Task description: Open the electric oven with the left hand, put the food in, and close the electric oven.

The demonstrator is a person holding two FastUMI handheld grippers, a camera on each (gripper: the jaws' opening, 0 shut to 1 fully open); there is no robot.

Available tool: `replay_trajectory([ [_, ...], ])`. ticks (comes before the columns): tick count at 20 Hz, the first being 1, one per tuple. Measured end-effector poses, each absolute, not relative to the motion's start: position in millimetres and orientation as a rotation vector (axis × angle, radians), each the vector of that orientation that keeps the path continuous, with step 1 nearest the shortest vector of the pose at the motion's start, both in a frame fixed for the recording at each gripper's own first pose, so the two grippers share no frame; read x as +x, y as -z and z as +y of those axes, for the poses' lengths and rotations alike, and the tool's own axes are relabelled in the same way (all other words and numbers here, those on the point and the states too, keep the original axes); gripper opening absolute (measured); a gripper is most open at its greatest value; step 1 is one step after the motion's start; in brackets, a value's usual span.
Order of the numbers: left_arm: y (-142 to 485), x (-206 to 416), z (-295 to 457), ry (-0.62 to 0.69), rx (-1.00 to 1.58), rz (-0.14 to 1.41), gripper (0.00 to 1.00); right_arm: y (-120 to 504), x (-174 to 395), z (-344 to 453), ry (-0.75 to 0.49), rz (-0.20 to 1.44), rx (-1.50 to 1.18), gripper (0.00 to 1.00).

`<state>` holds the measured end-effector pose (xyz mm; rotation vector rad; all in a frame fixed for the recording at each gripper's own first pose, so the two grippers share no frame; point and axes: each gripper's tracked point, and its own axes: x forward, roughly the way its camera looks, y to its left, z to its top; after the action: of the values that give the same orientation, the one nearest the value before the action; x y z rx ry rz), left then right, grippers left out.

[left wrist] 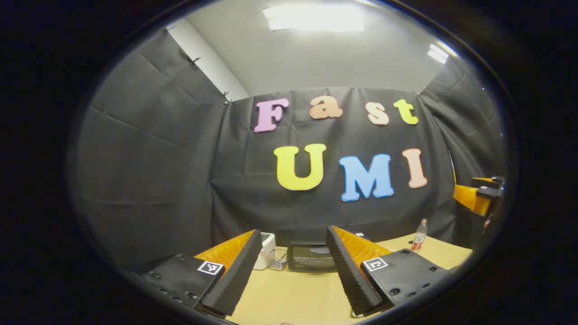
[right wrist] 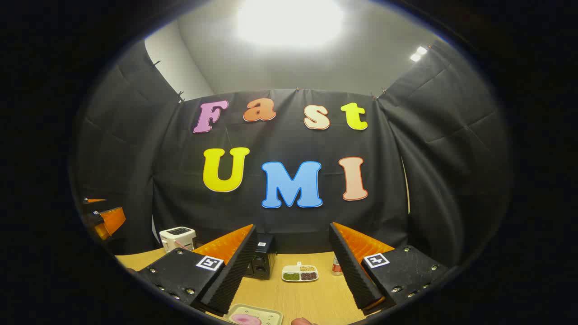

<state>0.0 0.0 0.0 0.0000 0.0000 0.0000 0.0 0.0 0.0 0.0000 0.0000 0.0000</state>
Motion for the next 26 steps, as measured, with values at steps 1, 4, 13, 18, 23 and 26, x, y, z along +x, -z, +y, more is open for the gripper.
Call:
replay_trajectory([
  [1,0,1,-2,0.001,0.001,-0.001,0.9,2,-1,-3,0.004,0.003,0.004,0.97],
  [4,-2,4,-10,0.012,-0.01,-0.01,0.95,4,-4,-14,0.019,0.014,-0.004,0.97],
  [13,-4,10,-34,0.025,-0.008,-0.01,1.0,7,-8,-33,0.018,0.008,-0.007,0.98],
  [18,-2,17,-51,0.008,0.007,-0.009,1.0,23,-6,-38,-0.027,0.028,0.028,0.97],
  [23,-3,50,-64,0.015,0.033,-0.013,0.96,34,2,-36,-0.06,0.033,0.022,0.97],
  [26,-1,90,-73,0.05,0.025,-0.025,0.9,37,16,-35,-0.044,0.032,0.02,0.97],
])
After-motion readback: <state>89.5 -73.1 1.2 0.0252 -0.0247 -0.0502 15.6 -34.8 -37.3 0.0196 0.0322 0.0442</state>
